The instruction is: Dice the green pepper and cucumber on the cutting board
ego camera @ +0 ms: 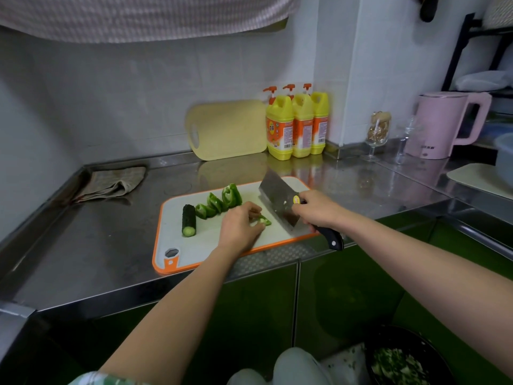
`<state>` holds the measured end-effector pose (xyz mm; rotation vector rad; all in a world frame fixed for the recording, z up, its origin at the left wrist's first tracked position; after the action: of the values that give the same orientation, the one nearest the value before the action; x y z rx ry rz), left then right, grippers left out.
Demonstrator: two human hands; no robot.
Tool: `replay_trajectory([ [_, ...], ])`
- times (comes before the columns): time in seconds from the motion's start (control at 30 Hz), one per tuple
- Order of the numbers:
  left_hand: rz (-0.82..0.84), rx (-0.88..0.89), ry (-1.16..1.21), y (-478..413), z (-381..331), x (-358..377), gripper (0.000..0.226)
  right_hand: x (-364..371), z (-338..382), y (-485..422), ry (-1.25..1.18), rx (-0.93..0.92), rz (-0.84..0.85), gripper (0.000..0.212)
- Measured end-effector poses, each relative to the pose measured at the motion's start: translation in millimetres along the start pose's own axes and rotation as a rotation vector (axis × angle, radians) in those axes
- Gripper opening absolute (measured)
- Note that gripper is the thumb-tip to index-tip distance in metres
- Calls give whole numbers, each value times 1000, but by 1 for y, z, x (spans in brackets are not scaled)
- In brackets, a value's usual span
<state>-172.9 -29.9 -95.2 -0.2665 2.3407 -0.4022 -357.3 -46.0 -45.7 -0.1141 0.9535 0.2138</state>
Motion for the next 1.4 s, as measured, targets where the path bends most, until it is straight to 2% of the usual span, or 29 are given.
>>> replay_trajectory([
  [0.2, -99, 36, -64, 6, -1, -1, 15, 8, 10, 6, 185, -17, 81, 16],
  [0.4, -114, 22, -59, 3, -2, 0, 17, 2, 23, 10, 175, -59, -5, 21],
  [0.73, -97, 50, -146, 1, -2, 2, 16, 6, 34, 20, 329, -35, 89, 12],
  [1.07, -72, 61, -144, 1, -4, 3, 13, 23, 48, 6, 453, 27, 97, 22],
  [1.27, -78, 68, -104, 5, -2, 0, 12, 24, 42, -3, 316, 33, 55, 12],
  [1.4, -99, 45, -60, 4, -1, -3, 10, 15, 36, 2, 249, 7, -5, 16],
])
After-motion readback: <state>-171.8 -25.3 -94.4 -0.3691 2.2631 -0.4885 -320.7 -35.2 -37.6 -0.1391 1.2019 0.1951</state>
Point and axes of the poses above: each hand's wrist, its own y-axis away from the middle knuckle, its own x-axis out of the palm, z = x × y, the point moved 2 cm from there along -y, towards the middle knuckle, and after that the axes turned 7 degrees about y, right-handed, at the moved point
